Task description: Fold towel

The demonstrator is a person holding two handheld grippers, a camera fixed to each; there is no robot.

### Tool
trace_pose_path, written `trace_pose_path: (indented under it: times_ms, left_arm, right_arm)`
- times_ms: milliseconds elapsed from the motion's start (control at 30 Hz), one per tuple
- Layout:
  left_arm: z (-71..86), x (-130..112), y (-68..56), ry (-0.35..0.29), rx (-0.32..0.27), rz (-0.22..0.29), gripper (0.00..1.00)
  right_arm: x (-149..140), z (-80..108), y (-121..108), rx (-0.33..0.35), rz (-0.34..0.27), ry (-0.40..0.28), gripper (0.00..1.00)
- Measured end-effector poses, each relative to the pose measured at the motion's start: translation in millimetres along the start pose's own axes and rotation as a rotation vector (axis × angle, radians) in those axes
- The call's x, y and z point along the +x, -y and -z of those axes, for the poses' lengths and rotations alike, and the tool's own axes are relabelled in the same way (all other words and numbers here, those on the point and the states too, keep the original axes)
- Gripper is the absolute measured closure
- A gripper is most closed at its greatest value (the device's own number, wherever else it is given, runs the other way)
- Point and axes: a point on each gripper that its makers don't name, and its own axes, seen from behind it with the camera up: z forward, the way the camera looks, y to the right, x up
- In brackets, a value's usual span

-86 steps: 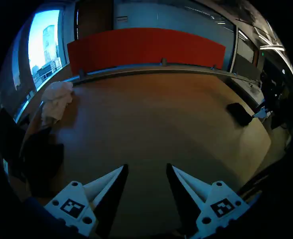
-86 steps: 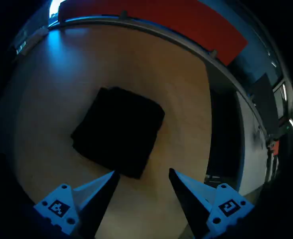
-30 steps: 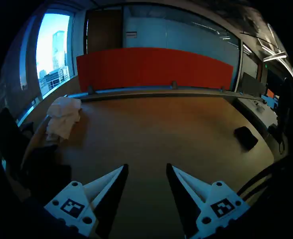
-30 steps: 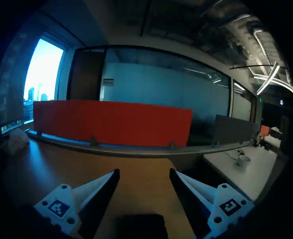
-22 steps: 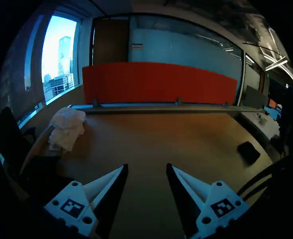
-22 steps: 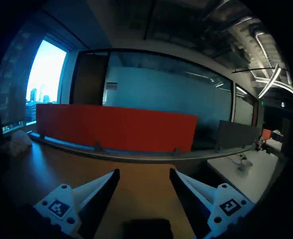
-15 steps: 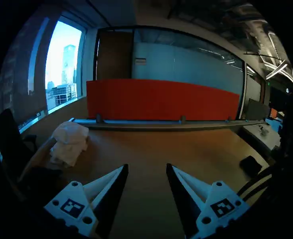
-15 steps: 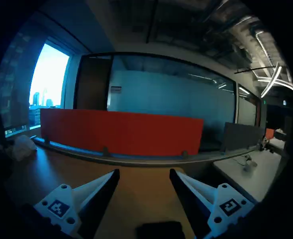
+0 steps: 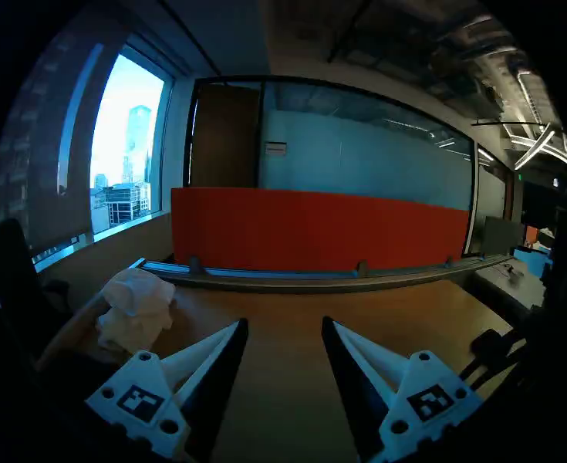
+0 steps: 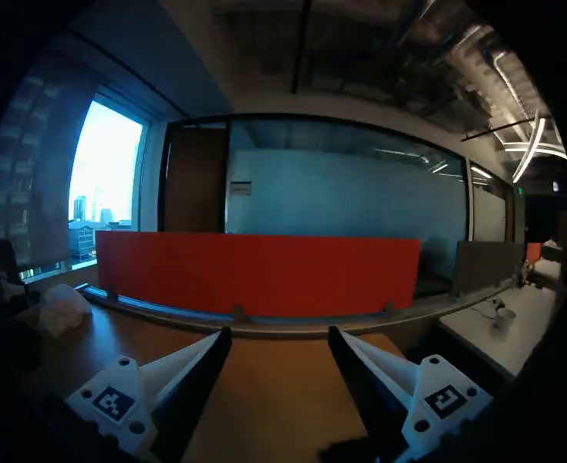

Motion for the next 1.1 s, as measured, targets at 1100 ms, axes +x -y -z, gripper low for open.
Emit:
trace_pose_path:
  times_ms: [1100]
  left_arm:
    - [-11.4, -33, 14.7, -0.085, -0.006, -0.055, 0.30]
  right_arm:
    - [-24, 12.3, 64, 0.023, -0.025, -0.025, 0.02]
